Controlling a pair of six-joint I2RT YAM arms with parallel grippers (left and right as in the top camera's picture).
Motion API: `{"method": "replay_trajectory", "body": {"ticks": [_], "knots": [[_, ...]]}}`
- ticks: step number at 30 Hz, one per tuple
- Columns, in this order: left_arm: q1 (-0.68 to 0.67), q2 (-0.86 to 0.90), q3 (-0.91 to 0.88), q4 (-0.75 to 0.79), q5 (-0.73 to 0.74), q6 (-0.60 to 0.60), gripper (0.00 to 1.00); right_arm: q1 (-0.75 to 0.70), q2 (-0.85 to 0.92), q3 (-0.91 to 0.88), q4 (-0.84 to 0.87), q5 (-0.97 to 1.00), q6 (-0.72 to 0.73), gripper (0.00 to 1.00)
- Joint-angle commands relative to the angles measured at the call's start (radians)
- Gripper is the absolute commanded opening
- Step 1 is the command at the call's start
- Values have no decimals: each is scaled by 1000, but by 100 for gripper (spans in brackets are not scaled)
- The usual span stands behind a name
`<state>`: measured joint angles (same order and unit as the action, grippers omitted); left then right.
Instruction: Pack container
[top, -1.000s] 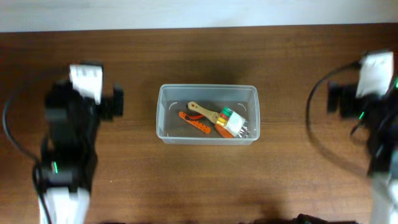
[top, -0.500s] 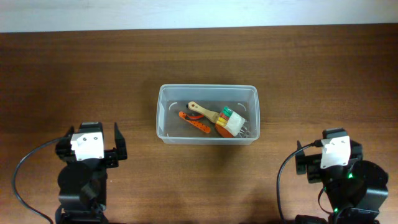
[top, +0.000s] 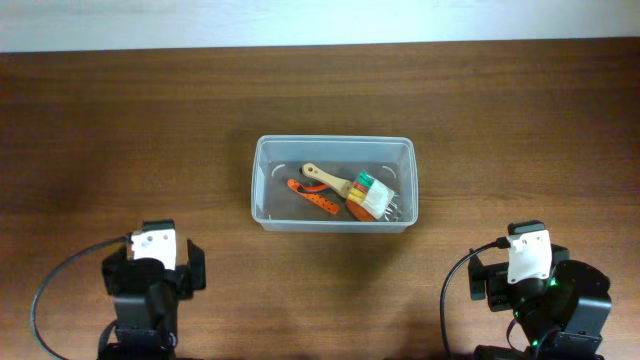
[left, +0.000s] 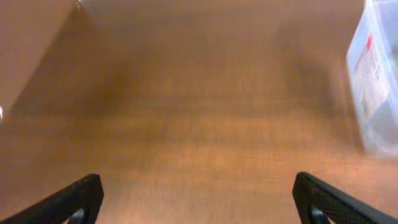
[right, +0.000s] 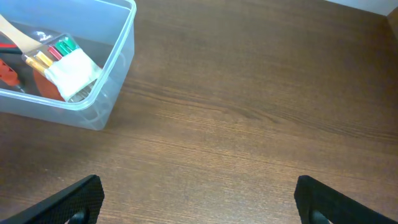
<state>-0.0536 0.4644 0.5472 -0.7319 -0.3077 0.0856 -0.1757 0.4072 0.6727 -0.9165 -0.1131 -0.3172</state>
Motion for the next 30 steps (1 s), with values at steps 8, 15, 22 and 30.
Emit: {"method": "replay_trajectory", "body": {"ticks": [8, 15, 22, 30], "knots": [[-3, -8, -3, -158, -14, -3, 99, 6, -8, -2, -1, 13, 9, 99], [-3, -8, -3, -163, -14, -3, 99, 85, -152, -5, -12, -50, 24, 99], [-3, -8, -3, -163, -14, -3, 99, 227, -351, -123, 107, -71, 72, 99], [-3, -8, -3, -163, -14, -3, 99, 246, -405, -516, 724, 5, 72, 98]]}}
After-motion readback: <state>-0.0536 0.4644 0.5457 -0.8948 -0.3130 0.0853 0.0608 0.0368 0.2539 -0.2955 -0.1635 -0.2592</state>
